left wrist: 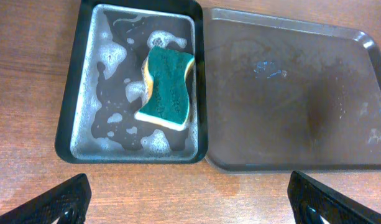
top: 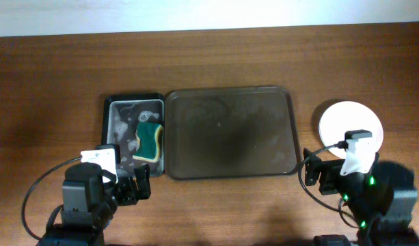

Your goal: Clean dirty plates on tray and stack at the side

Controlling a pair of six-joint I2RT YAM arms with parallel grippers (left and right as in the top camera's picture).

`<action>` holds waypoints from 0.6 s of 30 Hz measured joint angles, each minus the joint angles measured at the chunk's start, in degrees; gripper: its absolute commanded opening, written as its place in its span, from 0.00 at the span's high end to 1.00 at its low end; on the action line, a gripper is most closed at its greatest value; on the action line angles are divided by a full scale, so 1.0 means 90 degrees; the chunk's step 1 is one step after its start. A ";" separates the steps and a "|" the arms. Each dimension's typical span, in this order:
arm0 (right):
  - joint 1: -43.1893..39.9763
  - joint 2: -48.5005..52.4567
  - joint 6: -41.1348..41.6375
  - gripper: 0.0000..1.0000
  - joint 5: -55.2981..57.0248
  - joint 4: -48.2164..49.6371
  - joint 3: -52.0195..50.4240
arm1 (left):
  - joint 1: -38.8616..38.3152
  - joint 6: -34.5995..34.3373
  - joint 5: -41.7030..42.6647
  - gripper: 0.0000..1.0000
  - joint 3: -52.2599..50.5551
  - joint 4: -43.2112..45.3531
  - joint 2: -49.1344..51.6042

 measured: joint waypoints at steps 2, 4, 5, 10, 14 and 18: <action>0.0000 -0.0629 0.0000 0.01 0.0000 0.0738 -0.0682 | 0.0000 0.0000 0.0000 0.01 0.0000 0.0007 -0.0002; 0.0000 -0.1632 0.0002 0.01 0.0000 0.2047 -0.1940 | 0.0000 0.0000 0.0000 0.01 -0.0010 0.0010 -0.0005; 0.0000 -0.1923 -0.0002 0.01 0.0000 0.2616 -0.2392 | 0.0000 0.0000 0.0000 0.01 -0.0010 0.0012 -0.0007; 0.0000 -0.3160 -0.0007 0.01 0.0002 0.5751 -0.4537 | 0.0000 0.0000 -0.0002 0.01 -0.0017 -0.0002 -0.0007; 0.0131 -0.3172 -0.0017 0.01 0.0410 0.5253 -0.5095 | 0.0000 0.0000 -0.0002 0.00 -0.0019 -0.0002 -0.0007; 0.0165 -0.3189 -0.0017 0.01 0.0646 0.4758 -0.5093 | 0.0000 0.0000 -0.0002 0.01 -0.0022 -0.0002 -0.0007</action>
